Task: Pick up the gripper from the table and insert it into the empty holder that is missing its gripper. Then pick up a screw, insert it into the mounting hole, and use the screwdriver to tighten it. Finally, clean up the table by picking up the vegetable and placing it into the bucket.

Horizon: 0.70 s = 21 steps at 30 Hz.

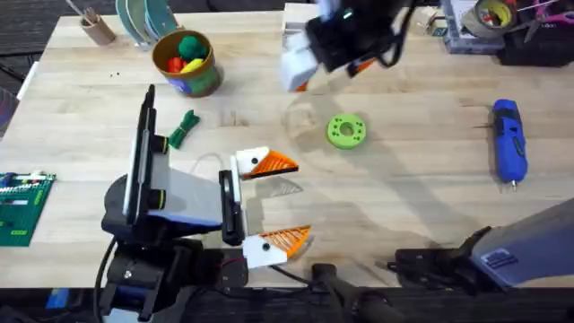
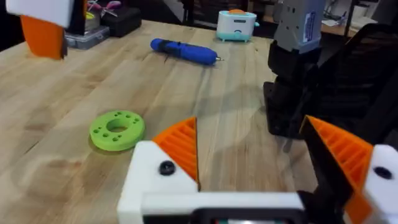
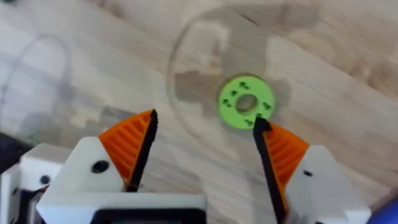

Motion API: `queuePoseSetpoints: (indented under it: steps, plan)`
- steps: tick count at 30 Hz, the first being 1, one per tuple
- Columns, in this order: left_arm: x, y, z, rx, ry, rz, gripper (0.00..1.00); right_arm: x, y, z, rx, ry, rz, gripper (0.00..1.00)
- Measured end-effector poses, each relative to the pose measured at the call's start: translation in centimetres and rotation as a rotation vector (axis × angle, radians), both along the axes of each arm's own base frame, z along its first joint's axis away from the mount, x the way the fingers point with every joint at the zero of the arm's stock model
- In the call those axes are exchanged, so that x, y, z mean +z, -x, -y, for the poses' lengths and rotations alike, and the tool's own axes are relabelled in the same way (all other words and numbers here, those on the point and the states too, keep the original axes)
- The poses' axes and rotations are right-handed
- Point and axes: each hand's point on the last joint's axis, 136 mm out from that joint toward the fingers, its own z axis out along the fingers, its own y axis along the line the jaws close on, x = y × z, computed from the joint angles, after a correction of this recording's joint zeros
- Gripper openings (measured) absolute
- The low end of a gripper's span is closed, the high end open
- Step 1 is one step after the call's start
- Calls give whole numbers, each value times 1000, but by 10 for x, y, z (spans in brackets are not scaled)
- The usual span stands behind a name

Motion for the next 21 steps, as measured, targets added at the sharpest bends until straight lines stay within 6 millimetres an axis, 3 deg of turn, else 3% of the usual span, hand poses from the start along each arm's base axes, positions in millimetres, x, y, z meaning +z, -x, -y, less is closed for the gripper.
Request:
queuePoseSetpoints:
  steps: [5, 7, 9, 13, 15, 21]
  plan:
    - [0, 0, 0, 0, 0, -1, 989, -8, -27, 55, -171, 18, -33, 992]
    - [0, 0, 0, 0, 0, 0, 876, -17, -33, 78, -235, 31, -57, 993]
    - [0, 0, 0, 0, 0, 0, 671, -26, -35, 97, -285, 45, -85, 991]
    - [0, 0, 0, 0, 0, 2, 54, -39, -33, 128, -364, 61, -125, 993]
    - [0, 0, 0, 0, -1, 5, 8, -40, -30, 143, -403, 61, -130, 993]
    - [0, 0, 0, 0, -1, 5, 5, -28, -22, 195, -526, 44, -101, 994]
